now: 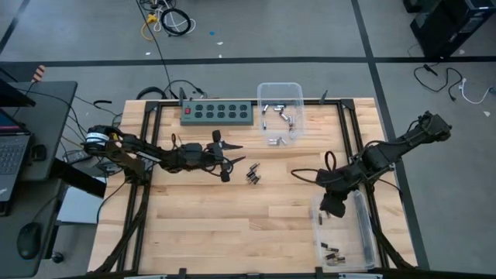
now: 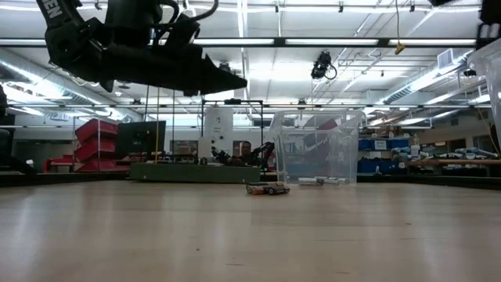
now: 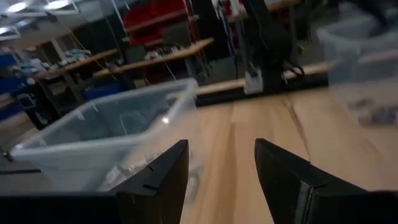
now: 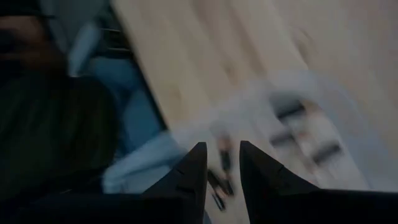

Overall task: Sort batteries
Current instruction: Put the black battery into the bottom transparent bin

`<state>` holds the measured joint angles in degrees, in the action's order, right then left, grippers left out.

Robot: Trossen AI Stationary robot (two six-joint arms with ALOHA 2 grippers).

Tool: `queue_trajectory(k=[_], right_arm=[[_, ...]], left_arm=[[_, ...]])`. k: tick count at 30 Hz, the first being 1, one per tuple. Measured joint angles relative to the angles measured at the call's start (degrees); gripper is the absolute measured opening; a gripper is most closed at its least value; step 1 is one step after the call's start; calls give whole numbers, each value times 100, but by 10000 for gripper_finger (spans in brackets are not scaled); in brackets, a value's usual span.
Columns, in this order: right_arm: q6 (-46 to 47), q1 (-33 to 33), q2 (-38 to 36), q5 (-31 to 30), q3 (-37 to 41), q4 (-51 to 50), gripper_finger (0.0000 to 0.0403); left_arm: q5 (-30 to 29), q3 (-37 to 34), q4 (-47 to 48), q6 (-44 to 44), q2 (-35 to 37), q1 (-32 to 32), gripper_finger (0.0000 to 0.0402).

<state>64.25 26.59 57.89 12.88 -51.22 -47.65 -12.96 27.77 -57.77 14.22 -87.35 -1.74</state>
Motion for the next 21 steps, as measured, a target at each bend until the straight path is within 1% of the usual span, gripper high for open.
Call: queue_trajectory(k=[3,6,9,14,18,21], right_arm=[[-691,-54,-86,-237,0,735,80],[-1558,-179,-196,-499,0,1421,79],[-2401,-312,-292,-816,0,1840,79],[-3661,-510,-335,-1459,-2,1949,79],[-4257,-643,-335,-1897,-2,1961,78],[-4463,-687,-335,-2050,-2,1988,78]], left_arm=[[182,0,350,-9,0,-2,184],[620,-2,656,-178,0,-2,184],[976,-2,841,-420,0,1,184],[1029,-2,958,-821,-163,4,184],[1033,3,935,-896,-681,82,184],[850,77,725,-1053,-1202,159,184]])
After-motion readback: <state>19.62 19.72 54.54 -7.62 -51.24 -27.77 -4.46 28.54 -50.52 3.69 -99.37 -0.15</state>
